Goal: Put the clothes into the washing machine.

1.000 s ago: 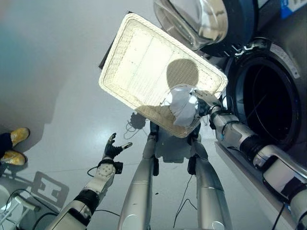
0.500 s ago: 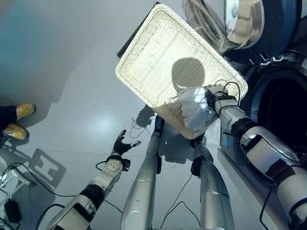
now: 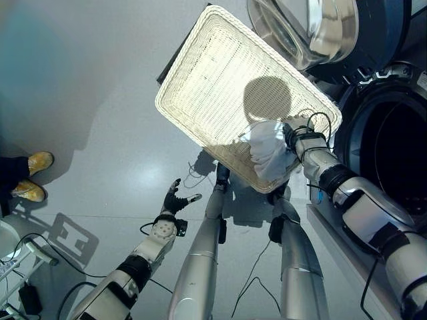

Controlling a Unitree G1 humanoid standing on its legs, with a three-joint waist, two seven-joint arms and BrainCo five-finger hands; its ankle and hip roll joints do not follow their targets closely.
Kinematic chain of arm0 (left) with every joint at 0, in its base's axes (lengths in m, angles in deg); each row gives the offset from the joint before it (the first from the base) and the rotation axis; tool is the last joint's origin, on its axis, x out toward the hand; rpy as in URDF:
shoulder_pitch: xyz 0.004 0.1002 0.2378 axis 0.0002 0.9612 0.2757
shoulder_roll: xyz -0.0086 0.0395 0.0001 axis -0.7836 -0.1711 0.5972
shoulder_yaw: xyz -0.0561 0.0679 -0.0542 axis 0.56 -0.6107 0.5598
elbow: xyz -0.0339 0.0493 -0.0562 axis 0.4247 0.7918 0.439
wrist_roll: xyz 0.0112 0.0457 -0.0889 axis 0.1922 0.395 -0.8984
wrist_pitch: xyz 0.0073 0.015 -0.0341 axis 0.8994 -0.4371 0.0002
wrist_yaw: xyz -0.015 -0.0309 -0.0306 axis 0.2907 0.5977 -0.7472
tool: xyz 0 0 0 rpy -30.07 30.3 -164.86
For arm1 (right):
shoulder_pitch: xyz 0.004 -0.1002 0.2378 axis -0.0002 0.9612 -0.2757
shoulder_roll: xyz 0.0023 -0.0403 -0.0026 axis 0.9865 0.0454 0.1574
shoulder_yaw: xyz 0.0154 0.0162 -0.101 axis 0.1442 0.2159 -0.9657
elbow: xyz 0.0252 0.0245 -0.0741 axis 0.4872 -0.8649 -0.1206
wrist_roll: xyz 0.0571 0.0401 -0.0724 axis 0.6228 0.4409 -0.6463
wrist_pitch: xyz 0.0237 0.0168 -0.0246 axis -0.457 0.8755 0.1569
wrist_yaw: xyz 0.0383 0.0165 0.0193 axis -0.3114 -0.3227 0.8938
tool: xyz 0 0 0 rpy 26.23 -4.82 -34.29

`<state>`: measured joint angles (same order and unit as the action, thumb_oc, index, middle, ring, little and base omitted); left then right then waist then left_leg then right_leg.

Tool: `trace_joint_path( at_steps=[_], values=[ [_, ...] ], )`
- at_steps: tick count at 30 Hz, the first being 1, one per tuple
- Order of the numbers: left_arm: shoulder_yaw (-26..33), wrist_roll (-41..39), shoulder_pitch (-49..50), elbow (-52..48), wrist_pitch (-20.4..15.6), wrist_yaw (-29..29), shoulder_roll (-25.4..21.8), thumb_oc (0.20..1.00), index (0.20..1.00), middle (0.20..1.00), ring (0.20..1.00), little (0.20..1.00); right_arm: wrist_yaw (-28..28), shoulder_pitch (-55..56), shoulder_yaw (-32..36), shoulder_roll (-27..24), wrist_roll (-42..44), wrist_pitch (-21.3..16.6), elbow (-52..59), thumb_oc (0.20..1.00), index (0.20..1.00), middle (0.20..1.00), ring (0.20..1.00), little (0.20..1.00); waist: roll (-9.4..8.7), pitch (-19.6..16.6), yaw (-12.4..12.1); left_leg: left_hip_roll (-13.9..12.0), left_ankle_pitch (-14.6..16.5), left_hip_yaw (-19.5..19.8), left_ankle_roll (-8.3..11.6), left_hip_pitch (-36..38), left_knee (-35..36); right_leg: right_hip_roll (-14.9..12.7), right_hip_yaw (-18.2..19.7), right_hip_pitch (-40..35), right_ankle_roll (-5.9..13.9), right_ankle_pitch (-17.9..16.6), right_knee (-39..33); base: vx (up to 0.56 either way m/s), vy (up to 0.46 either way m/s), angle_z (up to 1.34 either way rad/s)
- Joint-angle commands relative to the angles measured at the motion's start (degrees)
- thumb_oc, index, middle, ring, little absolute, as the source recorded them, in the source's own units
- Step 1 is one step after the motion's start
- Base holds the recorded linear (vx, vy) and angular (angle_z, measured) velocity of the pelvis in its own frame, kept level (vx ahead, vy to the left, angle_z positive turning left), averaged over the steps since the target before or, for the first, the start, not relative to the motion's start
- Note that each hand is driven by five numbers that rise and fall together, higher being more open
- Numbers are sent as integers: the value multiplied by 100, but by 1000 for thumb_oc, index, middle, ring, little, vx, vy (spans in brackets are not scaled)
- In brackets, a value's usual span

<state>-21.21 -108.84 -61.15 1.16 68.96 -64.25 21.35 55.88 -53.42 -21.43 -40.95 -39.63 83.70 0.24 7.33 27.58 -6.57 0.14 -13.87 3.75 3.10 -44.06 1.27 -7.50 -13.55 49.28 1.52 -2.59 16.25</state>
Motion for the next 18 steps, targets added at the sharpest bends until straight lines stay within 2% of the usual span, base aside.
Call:
trace_joint_path(
  at_steps=[1,2,3,7,8,11,13,14,18],
  values=[
    [-44,68,-218,-73,72,-118,97,1000,1000,1000,1000,1000,-304,668,-111,83,1132,-443,-47,1000,1000,1000,1000,1000,292,221,-84,479,201,-456,-134,-138,-57,123,58,-131,540,-678,-923,0,0,0],
    [-44,68,-218,-73,72,-118,97,1000,1000,1000,1000,1000,-304,668,-111,83,1132,-443,-47,1000,1000,1000,1000,1000,292,221,-84,479,201,-456,-134,-138,-57,123,58,-131,540,-678,-923,1,-23,-6],
    [66,144,-110,-165,146,-137,43,1000,1000,1000,1000,1000,-807,760,34,-77,1607,-461,707,1000,1000,1000,1000,1000,166,221,-27,454,215,-487,-121,-148,-79,147,70,-146,555,-691,-931,-2,-23,-4],
    [258,189,152,-410,235,-241,-87,1000,1000,1000,1000,1000,-1440,1084,347,-554,1946,-222,2223,1000,1000,1000,1000,1000,-44,221,123,416,259,-540,-107,-131,-134,196,121,-167,577,-695,-906,-2,-6,-4],
    [351,200,288,-501,238,-316,-117,1000,1000,1000,1000,1000,-1717,1401,607,-735,1925,-285,2782,1000,1000,1000,1000,1000,-137,221,213,392,285,-569,-115,-116,-160,230,166,-172,583,-688,-882,4,21,-4],
    [540,198,483,-603,218,-371,-147,1000,1000,1000,1000,1000,-1968,1996,1040,-945,2078,-414,3561,1000,1000,1000,1000,1000,-259,221,351,341,317,-650,-129,-67,-169,261,230,-184,599,-691,-870,3,28,1],
    [583,185,536,-610,186,-386,-153,1000,1000,1000,1000,1000,-2037,2174,1184,-1008,2127,-470,3734,1000,1000,1000,1000,1000,-287,221,395,326,333,-667,-131,-47,-171,272,259,-184,604,-688,-861,6,51,-3],
    [684,170,635,-621,128,-376,-187,1000,1000,1000,1000,1000,-2192,2538,1452,-1122,2052,-637,4015,1000,1000,1000,1000,1000,-336,221,477,302,367,-695,-138,-8,-171,297,311,-193,615,-677,-850,3,51,-10],
    [771,142,745,-634,117,-421,-200,1000,1000,1000,1000,1000,-2379,3037,1724,-1250,1840,-906,4413,1000,1000,1000,1000,1000,-389,221,585,276,411,-730,-150,5,-196,321,390,-176,637,-671,-823,-2,35,-12]
  ],
)
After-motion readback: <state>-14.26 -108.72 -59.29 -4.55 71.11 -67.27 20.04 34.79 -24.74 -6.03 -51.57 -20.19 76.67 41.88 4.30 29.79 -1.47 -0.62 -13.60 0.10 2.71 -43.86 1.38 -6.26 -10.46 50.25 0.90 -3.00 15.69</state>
